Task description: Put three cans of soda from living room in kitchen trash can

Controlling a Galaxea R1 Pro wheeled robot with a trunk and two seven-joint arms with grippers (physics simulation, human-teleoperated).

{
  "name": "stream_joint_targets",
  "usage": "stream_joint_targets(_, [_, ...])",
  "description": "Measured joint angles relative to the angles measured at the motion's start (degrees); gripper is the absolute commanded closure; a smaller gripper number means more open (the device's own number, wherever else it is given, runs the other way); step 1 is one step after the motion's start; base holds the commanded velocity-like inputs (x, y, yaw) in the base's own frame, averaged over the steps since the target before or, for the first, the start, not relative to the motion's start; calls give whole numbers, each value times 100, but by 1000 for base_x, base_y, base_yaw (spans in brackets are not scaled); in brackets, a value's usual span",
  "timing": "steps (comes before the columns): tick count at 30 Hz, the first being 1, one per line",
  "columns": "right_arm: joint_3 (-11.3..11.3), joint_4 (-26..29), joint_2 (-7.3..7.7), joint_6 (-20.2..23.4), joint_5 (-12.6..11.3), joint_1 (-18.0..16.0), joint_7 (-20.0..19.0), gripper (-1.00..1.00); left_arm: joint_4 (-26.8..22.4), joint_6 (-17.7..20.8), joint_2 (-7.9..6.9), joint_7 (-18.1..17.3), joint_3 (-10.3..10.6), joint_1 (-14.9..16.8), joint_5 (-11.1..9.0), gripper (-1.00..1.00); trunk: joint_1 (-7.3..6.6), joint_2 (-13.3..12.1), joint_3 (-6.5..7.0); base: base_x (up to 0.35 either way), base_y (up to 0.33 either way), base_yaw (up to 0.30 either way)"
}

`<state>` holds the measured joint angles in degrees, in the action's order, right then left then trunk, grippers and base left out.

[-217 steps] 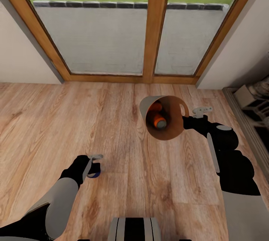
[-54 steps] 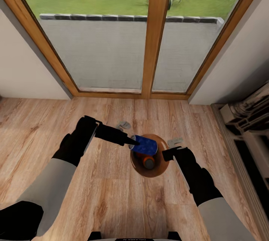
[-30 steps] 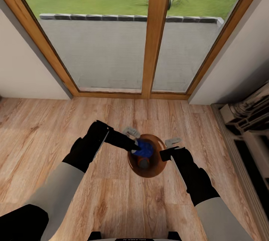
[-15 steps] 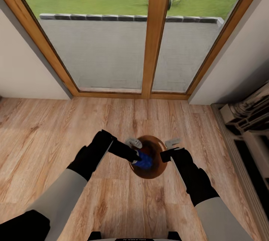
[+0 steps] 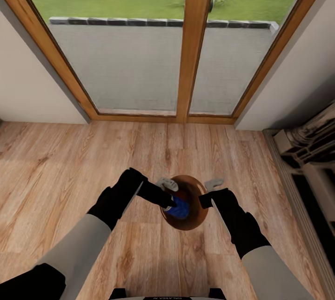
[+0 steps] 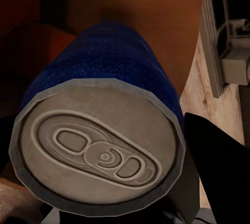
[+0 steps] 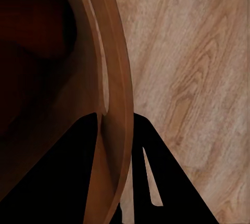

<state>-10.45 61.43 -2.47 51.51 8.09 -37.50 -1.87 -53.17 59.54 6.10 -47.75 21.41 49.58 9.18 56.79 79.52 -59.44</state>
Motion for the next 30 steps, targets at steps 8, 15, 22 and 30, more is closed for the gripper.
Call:
stream_joint_targets(8, [0, -3, 4, -5, 18, 0, 2, 100, 16, -22, 17, 55, 1, -8, -14, -100, 0, 0, 0, 0, 0, 0])
stream_joint_targets(15, [3, 20, 3, -8, 48, 0, 6, 100, 17, -70, 14, 43, 3, -8, -13, -100, 0, 0, 0, 0, 0, 0])
stream_joint_targets(22, [7, 18, 7, -9, 34, 0, 5, 100, 17, -94, 8, 12, 3, -8, -3, -100, 0, 0, 0, 0, 0, 0])
stream_joint_targets(30, [9, 10, 8, -9, 17, 0, 2, 100, 15, -98, -5, -3, 1, -9, -26, -100, 0, 0, 0, 0, 0, 0])
